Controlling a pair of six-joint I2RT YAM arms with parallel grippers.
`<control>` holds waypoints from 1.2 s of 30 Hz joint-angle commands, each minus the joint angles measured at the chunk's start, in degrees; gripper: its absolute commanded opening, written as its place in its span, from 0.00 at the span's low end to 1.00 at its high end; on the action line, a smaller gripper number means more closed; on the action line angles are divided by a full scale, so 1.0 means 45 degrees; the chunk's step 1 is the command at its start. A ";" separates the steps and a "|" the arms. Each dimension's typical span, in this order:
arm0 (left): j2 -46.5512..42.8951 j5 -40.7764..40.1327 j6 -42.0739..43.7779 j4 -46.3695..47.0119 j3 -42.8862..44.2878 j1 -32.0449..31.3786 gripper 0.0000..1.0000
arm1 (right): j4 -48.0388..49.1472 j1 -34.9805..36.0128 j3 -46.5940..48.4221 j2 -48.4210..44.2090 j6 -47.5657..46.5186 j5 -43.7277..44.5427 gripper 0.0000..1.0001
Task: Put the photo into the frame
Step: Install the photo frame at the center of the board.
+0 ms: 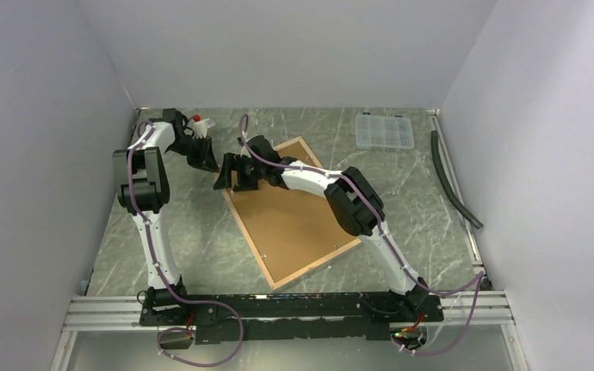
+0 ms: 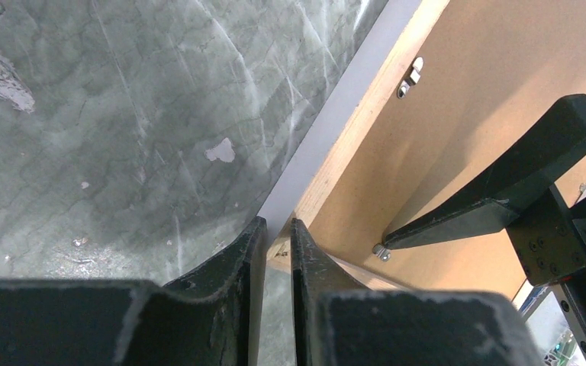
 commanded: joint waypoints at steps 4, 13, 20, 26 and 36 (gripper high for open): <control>0.0121 -0.0314 0.0418 -0.0314 -0.0555 -0.0303 0.19 | -0.0511 0.0293 -0.1059 -0.0510 -0.0033 -0.0035 0.86; 0.0000 -0.0325 0.0460 -0.0287 -0.0647 -0.0299 0.18 | -0.0314 0.0164 -0.2037 -0.0893 0.0037 0.0284 0.87; -0.0026 -0.0308 0.0444 -0.0244 -0.0705 -0.0303 0.17 | -0.0291 0.0227 -0.1344 -0.0423 0.0246 -0.0025 0.87; 0.0017 -0.0301 0.0441 -0.0262 -0.0611 -0.0303 0.17 | -0.0222 0.0383 -0.1031 -0.0125 0.0479 -0.0250 0.86; 0.0004 -0.0206 0.0445 -0.0252 -0.0706 -0.0322 0.16 | -0.0375 0.0398 -0.0634 0.0186 0.0503 -0.0039 0.86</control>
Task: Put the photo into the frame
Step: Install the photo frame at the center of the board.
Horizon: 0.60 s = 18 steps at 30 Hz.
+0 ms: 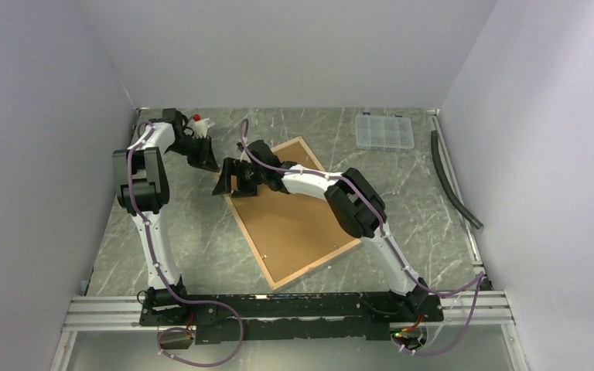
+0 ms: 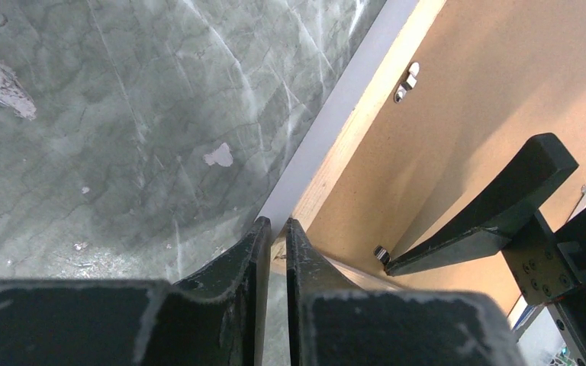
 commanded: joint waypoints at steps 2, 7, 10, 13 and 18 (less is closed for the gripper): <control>0.0131 -0.0280 0.0444 -0.0546 -0.0526 -0.0321 0.16 | -0.1067 0.0155 0.0625 0.0795 -0.0144 0.0354 0.86; 0.0097 -0.0276 0.0469 -0.0561 -0.0546 -0.0337 0.16 | -0.1284 0.0143 0.1098 0.1092 -0.0318 0.0526 0.86; 0.0077 -0.0286 0.0513 -0.0622 -0.0527 -0.0338 0.15 | -0.1155 0.0097 0.0759 0.0613 -0.0499 0.0458 0.86; 0.0057 -0.0323 0.0594 -0.0682 -0.0512 -0.0328 0.15 | -0.0519 -0.0066 -0.0232 -0.0577 -0.0489 0.0249 0.86; 0.0032 -0.0384 0.0640 -0.0732 -0.0507 -0.0308 0.14 | -0.0399 -0.0579 -0.1306 -0.2291 -0.0869 0.0444 0.88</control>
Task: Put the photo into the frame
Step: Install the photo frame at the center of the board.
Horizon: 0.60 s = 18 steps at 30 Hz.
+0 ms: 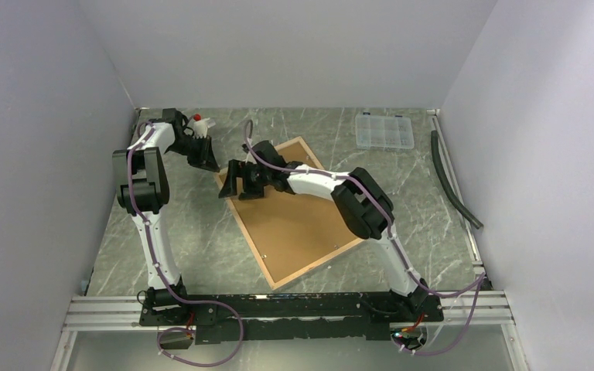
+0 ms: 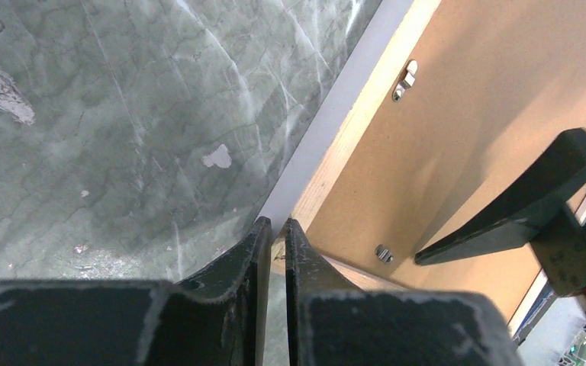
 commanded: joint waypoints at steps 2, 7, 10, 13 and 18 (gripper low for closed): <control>0.0072 -0.0409 0.0416 -0.0773 -0.0487 -0.0314 0.14 | -0.0170 -0.0610 -0.0732 -0.1720 -0.0741 0.0506 0.88; 0.0044 -0.0366 0.0393 -0.0692 -0.0632 -0.0305 0.14 | -0.0104 -0.0643 -0.0946 -0.1121 -0.0558 0.0450 0.88; 0.0056 -0.0364 0.0412 -0.0745 -0.0627 -0.0318 0.13 | -0.0097 -0.0529 -0.0818 -0.0657 -0.0343 0.0450 0.87; 0.0061 -0.0347 0.0432 -0.0788 -0.0595 -0.0317 0.13 | -0.0095 -0.0319 -0.0344 -0.0148 -0.0285 0.0443 0.87; 0.0062 -0.0314 0.0413 -0.0789 -0.0612 -0.0317 0.12 | -0.0538 -0.0033 0.0788 0.0613 -0.0309 0.0480 0.86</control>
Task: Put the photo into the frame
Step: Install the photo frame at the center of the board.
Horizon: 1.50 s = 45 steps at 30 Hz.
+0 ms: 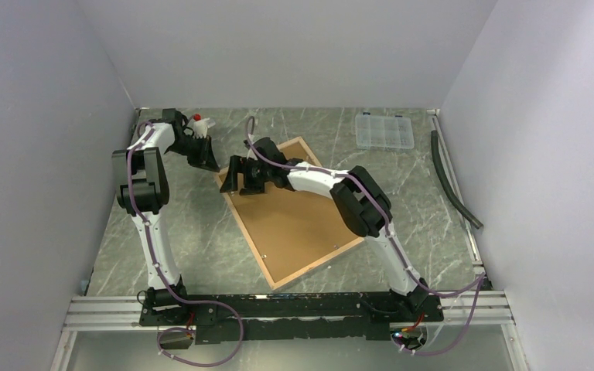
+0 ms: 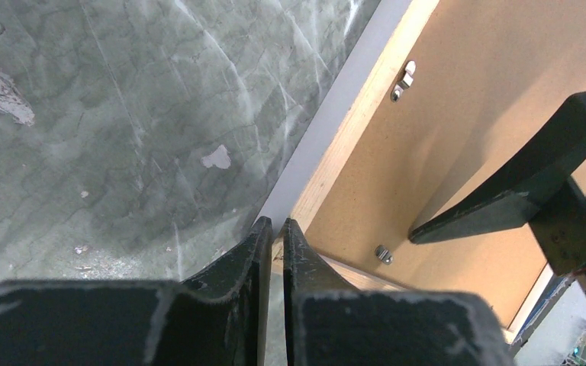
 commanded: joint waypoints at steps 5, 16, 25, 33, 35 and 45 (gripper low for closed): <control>0.0096 -0.0373 0.0432 -0.0895 -0.0523 -0.0300 0.12 | -0.0725 0.0410 0.1688 0.1176 -0.0098 0.0340 0.86; -0.0009 -0.0246 0.0466 -0.0890 -0.0581 -0.0319 0.12 | -0.0892 0.0412 0.2198 0.1679 0.0026 0.0223 0.85; 0.0007 -0.0253 0.0513 -0.0875 -0.0630 -0.0313 0.11 | -0.0679 0.0490 0.2189 0.1760 0.0272 -0.0028 0.85; 0.0019 -0.0226 0.0515 -0.0898 -0.0571 -0.0330 0.11 | -0.0829 0.0425 0.2841 0.2024 -0.0276 -0.0818 0.85; 0.0017 -0.0254 0.0520 -0.0886 -0.0600 -0.0313 0.11 | -0.0836 0.0367 0.2878 0.2011 -0.0451 -0.1011 0.85; -0.0021 -0.0265 0.0537 -0.0949 -0.0495 -0.0321 0.11 | -0.1784 -0.0183 0.3741 0.2093 -0.1407 -0.1676 0.84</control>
